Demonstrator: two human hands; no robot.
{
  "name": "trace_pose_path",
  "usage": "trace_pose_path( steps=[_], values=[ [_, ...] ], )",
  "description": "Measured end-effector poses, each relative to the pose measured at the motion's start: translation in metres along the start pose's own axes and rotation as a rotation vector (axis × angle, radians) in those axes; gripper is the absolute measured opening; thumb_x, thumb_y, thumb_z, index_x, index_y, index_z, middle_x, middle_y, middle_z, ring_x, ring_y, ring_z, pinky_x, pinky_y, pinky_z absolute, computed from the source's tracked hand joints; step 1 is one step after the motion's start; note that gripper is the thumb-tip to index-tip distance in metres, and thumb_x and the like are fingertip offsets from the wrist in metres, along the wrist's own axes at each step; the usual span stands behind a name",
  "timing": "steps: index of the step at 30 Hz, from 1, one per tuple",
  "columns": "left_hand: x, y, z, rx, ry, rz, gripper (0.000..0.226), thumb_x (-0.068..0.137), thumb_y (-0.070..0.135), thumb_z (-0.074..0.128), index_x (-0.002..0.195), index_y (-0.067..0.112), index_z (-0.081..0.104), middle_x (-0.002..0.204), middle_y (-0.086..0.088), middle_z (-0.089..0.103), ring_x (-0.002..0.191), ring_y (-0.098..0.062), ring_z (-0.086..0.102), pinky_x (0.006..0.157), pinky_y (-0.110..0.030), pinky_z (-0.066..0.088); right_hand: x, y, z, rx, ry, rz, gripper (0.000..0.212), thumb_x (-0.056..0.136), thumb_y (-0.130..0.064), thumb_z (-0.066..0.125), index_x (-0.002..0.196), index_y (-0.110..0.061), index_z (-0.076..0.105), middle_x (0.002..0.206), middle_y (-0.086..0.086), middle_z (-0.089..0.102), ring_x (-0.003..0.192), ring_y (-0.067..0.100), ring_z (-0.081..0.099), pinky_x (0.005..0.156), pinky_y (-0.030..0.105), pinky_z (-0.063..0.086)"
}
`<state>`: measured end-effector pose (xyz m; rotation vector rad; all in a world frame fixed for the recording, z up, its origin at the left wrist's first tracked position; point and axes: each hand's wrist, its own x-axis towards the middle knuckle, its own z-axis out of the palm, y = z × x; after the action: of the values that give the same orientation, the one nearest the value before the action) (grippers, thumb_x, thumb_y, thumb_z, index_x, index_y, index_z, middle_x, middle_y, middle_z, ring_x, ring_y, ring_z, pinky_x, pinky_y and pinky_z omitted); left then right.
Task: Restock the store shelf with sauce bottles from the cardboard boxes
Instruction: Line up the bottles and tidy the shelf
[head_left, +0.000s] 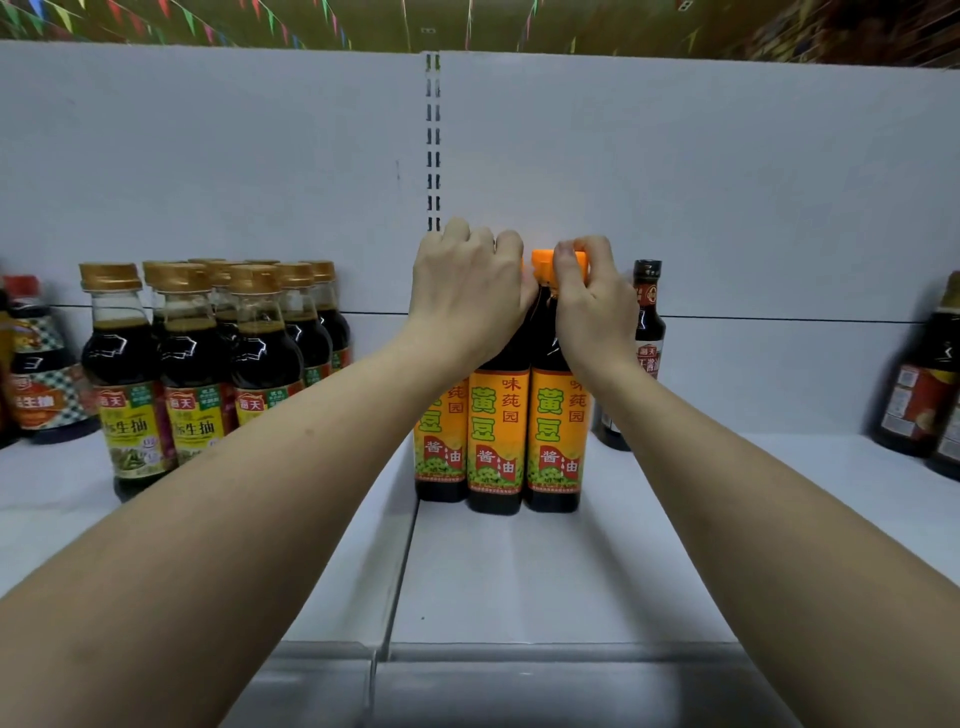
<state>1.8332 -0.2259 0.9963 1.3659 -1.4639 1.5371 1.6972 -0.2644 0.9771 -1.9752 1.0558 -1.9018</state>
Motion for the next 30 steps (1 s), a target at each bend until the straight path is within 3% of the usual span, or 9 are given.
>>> trace_pose_path(
  steps=[11,22,24,26,28,30],
  values=[
    [-0.006,0.006,0.010,0.162,0.061,-0.069,0.036,0.096,0.049,0.055,0.088,0.016,0.069,0.071,-0.002,0.065,0.078,-0.026,0.058,0.069,-0.037,0.041,0.002,0.004,0.008,-0.032,0.039,0.000,0.042,0.100,-0.057,0.033,0.109,-0.023,0.056,0.087,0.004,0.063,0.081,0.025,0.062,0.072,0.048,0.053],
    [-0.005,0.011,0.016,0.233,0.040,-0.089,0.037,0.097,0.046,0.054,0.083,0.015,0.068,0.068,-0.002,0.062,0.074,-0.026,0.057,0.068,-0.035,0.042,0.004,0.010,0.011,-0.077,0.060,-0.049,0.043,0.102,-0.055,0.033,0.114,-0.020,0.057,0.091,0.002,0.062,0.086,0.022,0.061,0.074,0.043,0.052],
    [-0.005,0.011,0.013,0.217,0.004,-0.090,0.040,0.100,0.048,0.050,0.092,0.015,0.070,0.071,-0.002,0.065,0.077,-0.026,0.059,0.070,-0.036,0.044,0.002,0.007,0.011,-0.094,0.063,-0.044,0.046,0.102,-0.055,0.033,0.117,-0.020,0.058,0.093,0.002,0.062,0.088,0.023,0.061,0.075,0.041,0.051],
    [-0.006,0.011,0.007,0.163,-0.032,-0.098,0.049,0.103,0.050,0.043,0.119,0.011,0.069,0.082,-0.005,0.068,0.083,-0.027,0.060,0.073,-0.039,0.044,0.000,0.003,0.010,-0.115,0.076,-0.035,0.049,0.102,-0.056,0.035,0.125,-0.021,0.060,0.102,0.002,0.063,0.097,0.023,0.061,0.081,0.041,0.051],
    [-0.008,0.009,0.001,0.017,-0.056,-0.114,0.059,0.104,0.049,0.040,0.145,0.009,0.053,0.101,-0.012,0.065,0.091,-0.031,0.057,0.075,-0.042,0.041,-0.002,0.001,0.004,-0.137,0.084,-0.010,0.055,0.103,-0.059,0.035,0.139,-0.023,0.055,0.114,0.004,0.062,0.107,0.021,0.057,0.087,0.038,0.046],
    [-0.015,0.003,-0.007,-0.243,-0.042,-0.216,0.059,0.103,0.049,0.042,0.152,0.016,0.043,0.116,-0.014,0.057,0.098,-0.032,0.051,0.079,-0.040,0.035,-0.007,0.001,-0.004,-0.097,0.075,0.050,0.061,0.103,-0.063,0.034,0.148,-0.024,0.046,0.125,0.006,0.058,0.111,0.019,0.054,0.091,0.038,0.043]
  ],
)
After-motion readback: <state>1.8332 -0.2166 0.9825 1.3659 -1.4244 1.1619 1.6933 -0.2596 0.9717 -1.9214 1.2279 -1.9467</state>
